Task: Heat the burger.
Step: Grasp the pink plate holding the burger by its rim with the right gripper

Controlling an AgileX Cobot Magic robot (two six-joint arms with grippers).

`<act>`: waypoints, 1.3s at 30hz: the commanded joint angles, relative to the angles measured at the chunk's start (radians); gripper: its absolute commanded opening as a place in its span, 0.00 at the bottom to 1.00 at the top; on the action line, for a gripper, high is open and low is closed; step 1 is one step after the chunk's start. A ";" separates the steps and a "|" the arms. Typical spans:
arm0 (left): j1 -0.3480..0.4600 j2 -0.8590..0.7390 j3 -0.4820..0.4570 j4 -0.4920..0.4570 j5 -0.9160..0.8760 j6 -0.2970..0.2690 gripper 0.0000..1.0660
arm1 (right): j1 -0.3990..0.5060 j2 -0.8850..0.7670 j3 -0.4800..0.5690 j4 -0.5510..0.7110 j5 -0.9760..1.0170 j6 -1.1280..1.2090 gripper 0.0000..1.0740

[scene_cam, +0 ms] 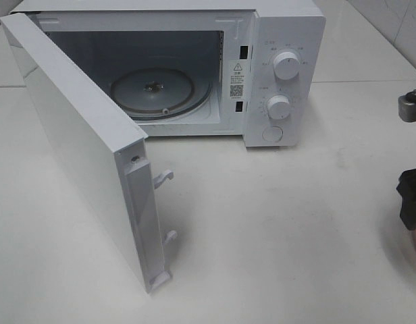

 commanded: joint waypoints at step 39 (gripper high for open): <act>-0.006 -0.021 0.004 -0.006 -0.010 0.001 0.92 | -0.066 0.400 0.069 -0.170 -0.320 0.198 0.62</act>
